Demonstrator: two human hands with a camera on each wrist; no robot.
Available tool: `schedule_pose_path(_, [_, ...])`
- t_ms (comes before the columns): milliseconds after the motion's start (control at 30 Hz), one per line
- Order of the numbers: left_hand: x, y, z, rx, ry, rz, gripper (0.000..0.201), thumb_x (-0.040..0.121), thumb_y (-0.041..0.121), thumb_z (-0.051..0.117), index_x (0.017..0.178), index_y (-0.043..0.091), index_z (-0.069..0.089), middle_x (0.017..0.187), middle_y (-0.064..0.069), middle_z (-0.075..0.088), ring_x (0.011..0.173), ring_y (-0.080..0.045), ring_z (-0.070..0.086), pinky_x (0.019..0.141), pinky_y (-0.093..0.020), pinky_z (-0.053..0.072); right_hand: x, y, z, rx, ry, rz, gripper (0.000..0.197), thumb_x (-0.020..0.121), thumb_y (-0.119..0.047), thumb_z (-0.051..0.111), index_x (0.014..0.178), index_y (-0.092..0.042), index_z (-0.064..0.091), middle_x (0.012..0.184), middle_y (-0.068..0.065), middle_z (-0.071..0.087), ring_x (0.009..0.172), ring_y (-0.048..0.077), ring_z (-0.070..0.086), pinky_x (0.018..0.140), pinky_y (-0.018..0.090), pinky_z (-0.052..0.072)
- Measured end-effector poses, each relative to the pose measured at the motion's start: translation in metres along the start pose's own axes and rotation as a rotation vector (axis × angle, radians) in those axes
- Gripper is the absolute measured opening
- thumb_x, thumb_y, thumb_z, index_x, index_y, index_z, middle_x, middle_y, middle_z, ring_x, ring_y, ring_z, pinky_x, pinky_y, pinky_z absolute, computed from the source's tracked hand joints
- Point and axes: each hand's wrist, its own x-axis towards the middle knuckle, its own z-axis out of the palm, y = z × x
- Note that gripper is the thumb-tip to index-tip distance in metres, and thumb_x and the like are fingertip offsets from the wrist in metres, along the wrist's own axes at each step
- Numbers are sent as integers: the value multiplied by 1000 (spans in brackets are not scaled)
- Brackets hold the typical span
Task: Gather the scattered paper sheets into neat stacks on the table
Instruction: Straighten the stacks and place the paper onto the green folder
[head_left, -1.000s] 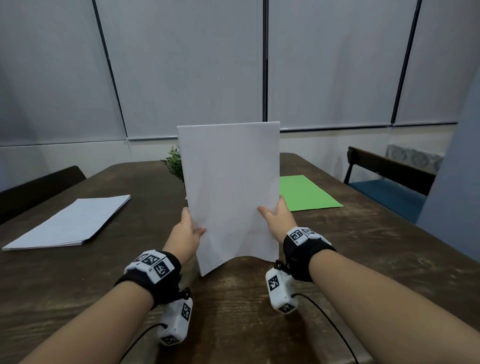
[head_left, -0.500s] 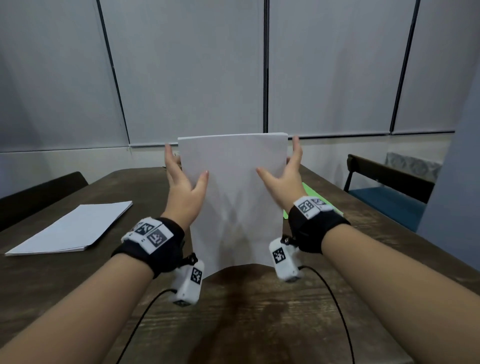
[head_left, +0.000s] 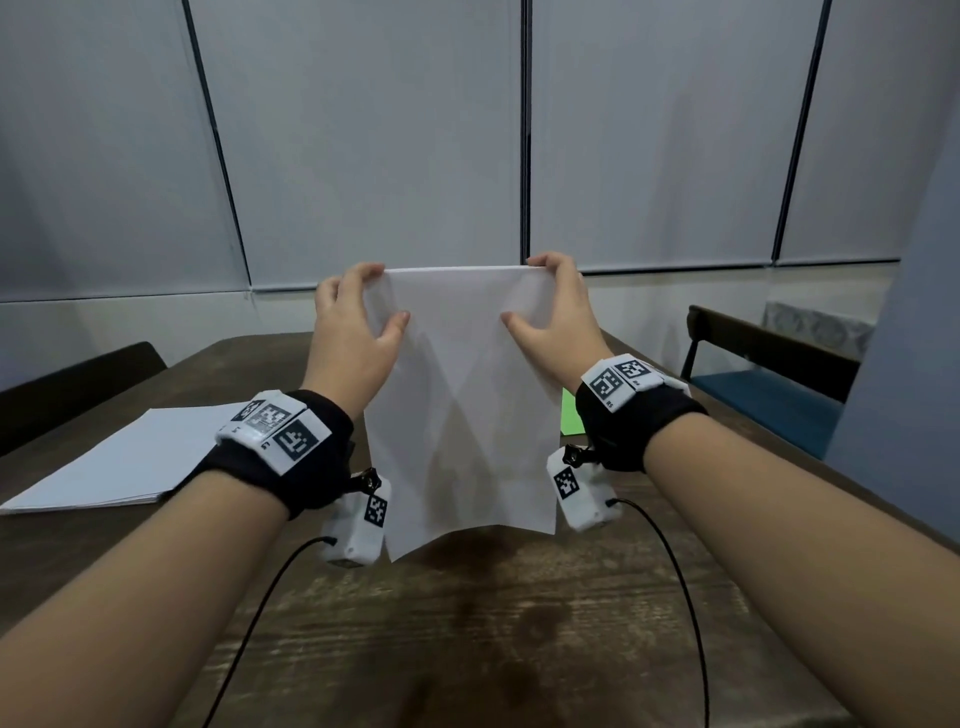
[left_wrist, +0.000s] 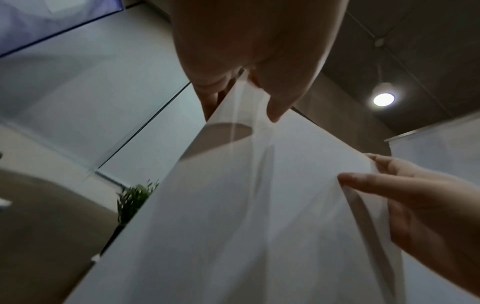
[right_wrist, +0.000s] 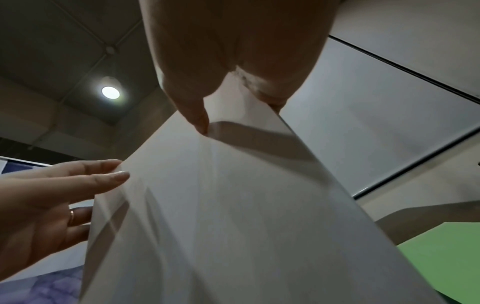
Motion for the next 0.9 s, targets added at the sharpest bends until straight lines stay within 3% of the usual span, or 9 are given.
schedule_pose_path(100, [-3,-3,1,-124,11,-108,62,87,22,66,138,16,31,132,-6,43,119,-16,45,102,-20,31,-2,0,1,63,17,52,65,83,-12,69,136,-16,31,132,1,40,122,16,45,109,29,34])
schedule_pose_path(233, [-29,-18,16,-382,-141,-456,79,91,19,62,146,10,6,129,-3,46,109,-13,51,94,-26,40,-24,16,8,285,-55,334,76,90,-9,63,147,-12,13,138,5,47,118,12,50,101,21,37])
schedule_pose_path(300, [-52,-33,26,-309,-276,-541,71,93,18,59,142,5,9,133,-10,46,110,-17,50,90,-28,42,-48,36,15,205,-177,484,63,93,-12,60,142,-7,20,131,7,52,114,16,53,94,21,38])
schedule_pose_path(400, [-82,-58,38,-66,-475,-579,53,95,14,53,130,0,16,132,-20,46,119,-30,50,95,-35,42,-81,66,24,40,-328,618,52,95,-15,56,136,-5,25,132,11,52,123,26,51,102,30,39])
schedule_pose_path(500, [-93,-73,48,121,-564,-542,34,96,14,51,112,3,23,122,-21,53,109,-31,56,87,-39,46,-96,77,31,-9,-313,651,38,97,-13,51,131,-5,34,130,12,55,122,28,53,102,35,40])
schedule_pose_path(600, [-81,-70,49,161,-657,-536,40,96,16,53,122,1,26,119,-6,48,108,-26,52,83,-34,43,-94,78,30,5,-241,672,28,97,-10,49,123,-6,41,122,10,57,113,28,56,98,39,44])
schedule_pose_path(700, [-72,-64,50,148,-740,-603,51,89,17,64,130,4,36,122,-8,52,113,-29,54,88,-37,49,-93,84,24,-56,-289,747,25,94,-11,51,118,-5,45,112,9,59,105,29,58,95,43,48])
schedule_pose_path(833, [-82,-74,65,81,-892,-806,39,81,15,73,113,5,53,111,-12,65,98,-32,65,85,-49,55,-97,110,13,-174,-432,834,34,83,-16,57,115,-3,57,104,12,69,95,30,66,89,43,54])
schedule_pose_path(900, [-88,-84,78,149,-992,-810,45,78,23,76,112,-1,58,102,-15,68,85,-31,64,83,-44,55,-100,112,6,-247,-510,866,31,86,-17,57,111,-1,61,103,14,70,96,31,67,87,37,54])
